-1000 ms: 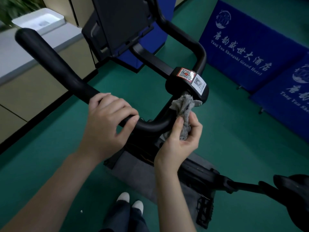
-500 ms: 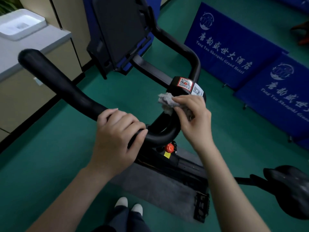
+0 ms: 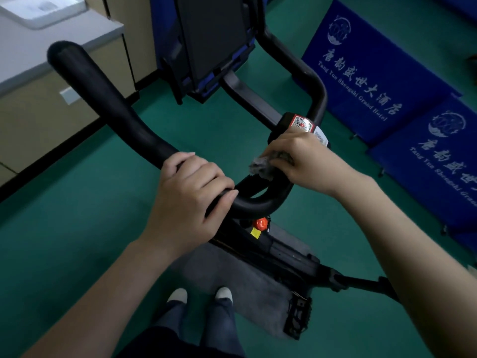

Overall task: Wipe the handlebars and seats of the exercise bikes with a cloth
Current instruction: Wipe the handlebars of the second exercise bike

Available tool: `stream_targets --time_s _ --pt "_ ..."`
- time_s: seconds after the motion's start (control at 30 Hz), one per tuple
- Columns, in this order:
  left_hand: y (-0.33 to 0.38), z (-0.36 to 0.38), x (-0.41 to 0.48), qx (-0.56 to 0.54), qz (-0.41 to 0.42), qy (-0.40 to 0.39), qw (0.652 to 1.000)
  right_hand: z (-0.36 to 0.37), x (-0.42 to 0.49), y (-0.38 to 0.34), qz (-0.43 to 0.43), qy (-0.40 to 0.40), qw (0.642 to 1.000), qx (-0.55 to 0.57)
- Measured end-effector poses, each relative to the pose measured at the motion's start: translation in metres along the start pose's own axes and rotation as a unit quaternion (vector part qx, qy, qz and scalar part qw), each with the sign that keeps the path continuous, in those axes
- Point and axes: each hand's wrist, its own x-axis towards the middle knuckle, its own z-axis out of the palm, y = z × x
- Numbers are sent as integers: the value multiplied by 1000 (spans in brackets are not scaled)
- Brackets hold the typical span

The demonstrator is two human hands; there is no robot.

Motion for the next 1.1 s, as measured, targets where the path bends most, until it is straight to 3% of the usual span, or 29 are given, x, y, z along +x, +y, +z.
stream_targets --time_s 0.17,0.27,0.5,0.63,0.77,0.97,1.1 --pt "4 -2 1 -11 -22 -7 1000 -10 4 -15 -11 -100 994 53" --pt "7 -3 0 -15 -43 -12 999 -5 -6 -33 -16 -106 989 105" --pt "14 -2 3 -5 -87 0 996 15 -20 -62 84 21 959 271" --pt "16 -1 3 5 -92 1 996 20 -33 -55 25 65 963 259" --pt "17 0 4 12 -100 1 995 28 -53 -28 -19 160 953 257" --pt "17 0 3 19 -100 -5 995 66 -68 -8 59 402 868 284" --pt "17 0 3 21 -97 -3 995 95 -73 -13 172 460 797 351"
